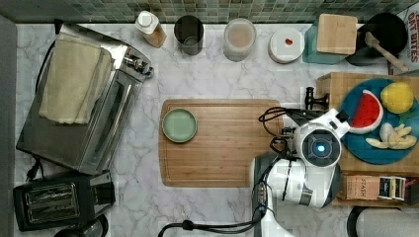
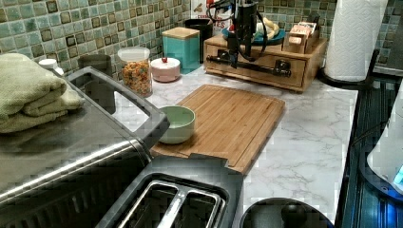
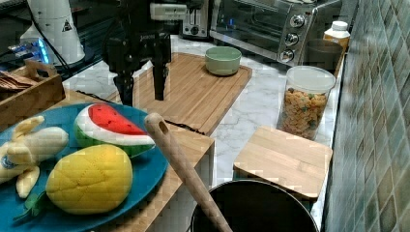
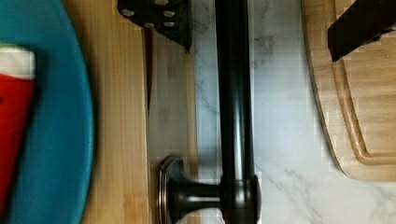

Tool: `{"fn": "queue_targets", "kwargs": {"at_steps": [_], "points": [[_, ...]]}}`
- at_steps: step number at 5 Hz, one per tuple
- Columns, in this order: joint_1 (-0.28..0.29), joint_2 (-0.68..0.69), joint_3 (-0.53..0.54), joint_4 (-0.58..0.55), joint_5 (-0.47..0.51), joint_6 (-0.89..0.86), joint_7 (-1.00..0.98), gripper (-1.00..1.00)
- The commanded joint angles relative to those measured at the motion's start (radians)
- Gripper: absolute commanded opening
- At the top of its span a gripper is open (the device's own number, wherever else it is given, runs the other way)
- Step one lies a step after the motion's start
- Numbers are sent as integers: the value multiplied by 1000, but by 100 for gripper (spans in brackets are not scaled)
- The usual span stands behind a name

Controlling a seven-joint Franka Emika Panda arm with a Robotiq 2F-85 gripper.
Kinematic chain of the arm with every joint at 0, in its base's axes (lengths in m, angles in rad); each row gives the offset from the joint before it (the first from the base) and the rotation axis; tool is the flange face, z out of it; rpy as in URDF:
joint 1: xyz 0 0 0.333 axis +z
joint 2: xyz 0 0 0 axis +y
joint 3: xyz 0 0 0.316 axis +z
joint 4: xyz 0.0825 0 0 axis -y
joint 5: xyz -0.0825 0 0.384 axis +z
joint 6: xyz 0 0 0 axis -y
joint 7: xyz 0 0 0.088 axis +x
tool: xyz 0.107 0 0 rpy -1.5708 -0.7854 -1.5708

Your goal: Open the drawer.

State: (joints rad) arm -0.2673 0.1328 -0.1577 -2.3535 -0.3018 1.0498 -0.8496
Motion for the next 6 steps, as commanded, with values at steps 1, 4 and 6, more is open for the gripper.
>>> {"fn": "queue_targets", "kwargs": {"at_steps": [1, 4, 6], "points": [[4, 65, -16, -28, -23, 43, 50, 100], [21, 147, 44, 58, 1, 72, 42, 100], [73, 161, 139, 108, 91, -24, 40, 100]]}}
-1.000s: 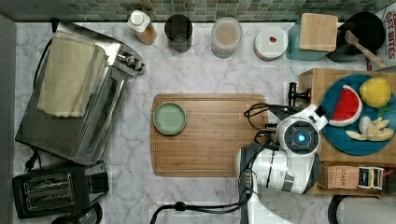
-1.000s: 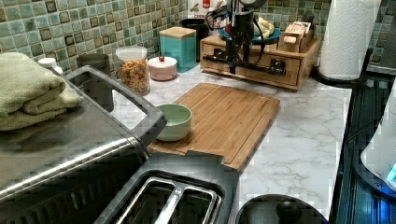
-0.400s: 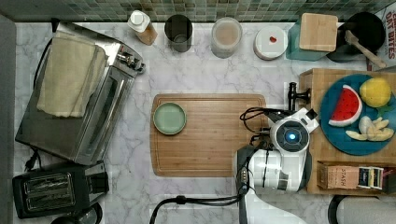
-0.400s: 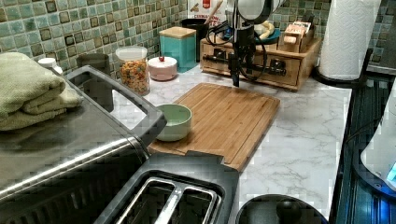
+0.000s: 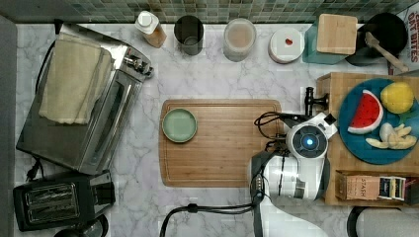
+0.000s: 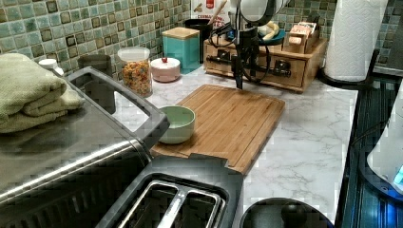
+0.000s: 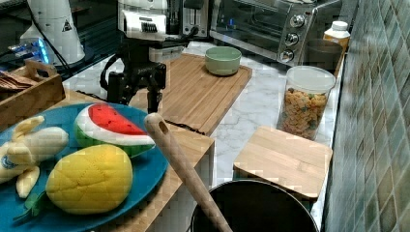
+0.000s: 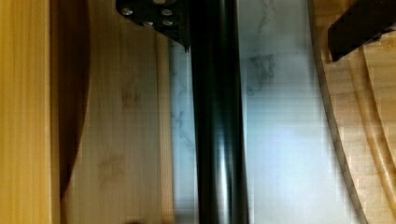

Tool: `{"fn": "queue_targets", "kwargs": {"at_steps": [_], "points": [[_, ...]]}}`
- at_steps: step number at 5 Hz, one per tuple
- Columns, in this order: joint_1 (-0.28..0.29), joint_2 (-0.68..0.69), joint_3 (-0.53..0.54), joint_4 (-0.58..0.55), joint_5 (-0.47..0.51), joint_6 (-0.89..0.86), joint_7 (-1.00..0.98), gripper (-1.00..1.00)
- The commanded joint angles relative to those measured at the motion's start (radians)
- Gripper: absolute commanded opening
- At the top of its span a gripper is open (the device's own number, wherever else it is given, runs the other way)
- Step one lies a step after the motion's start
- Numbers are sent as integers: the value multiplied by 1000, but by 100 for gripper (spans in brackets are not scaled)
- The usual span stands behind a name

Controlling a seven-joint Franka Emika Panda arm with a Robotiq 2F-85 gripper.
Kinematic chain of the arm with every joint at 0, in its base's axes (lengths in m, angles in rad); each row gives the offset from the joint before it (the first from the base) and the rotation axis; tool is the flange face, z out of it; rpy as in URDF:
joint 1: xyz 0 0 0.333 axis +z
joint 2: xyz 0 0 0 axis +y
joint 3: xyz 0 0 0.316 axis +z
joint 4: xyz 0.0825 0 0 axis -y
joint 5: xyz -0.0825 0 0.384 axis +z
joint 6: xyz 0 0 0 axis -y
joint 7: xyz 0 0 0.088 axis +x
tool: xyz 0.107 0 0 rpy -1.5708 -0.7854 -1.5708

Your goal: Open the drawer.

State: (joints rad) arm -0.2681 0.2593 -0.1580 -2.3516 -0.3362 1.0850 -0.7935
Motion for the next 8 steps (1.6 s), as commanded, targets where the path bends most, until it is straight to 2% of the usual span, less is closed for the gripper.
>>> {"fn": "queue_targets", "kwargs": {"at_steps": [1, 2, 3, 4, 5, 6, 8], "points": [[144, -5, 180, 59, 134, -50, 78, 100], [191, -27, 220, 30, 160, -45, 90, 100], [263, -67, 238, -4, 131, -77, 214, 100], [307, -85, 253, -23, 148, -92, 265, 100], [314, -68, 286, 6, 172, -108, 281, 100], [345, -86, 296, 5, 188, -122, 315, 100], [370, -94, 309, 47, 176, -164, 417, 100]]}}
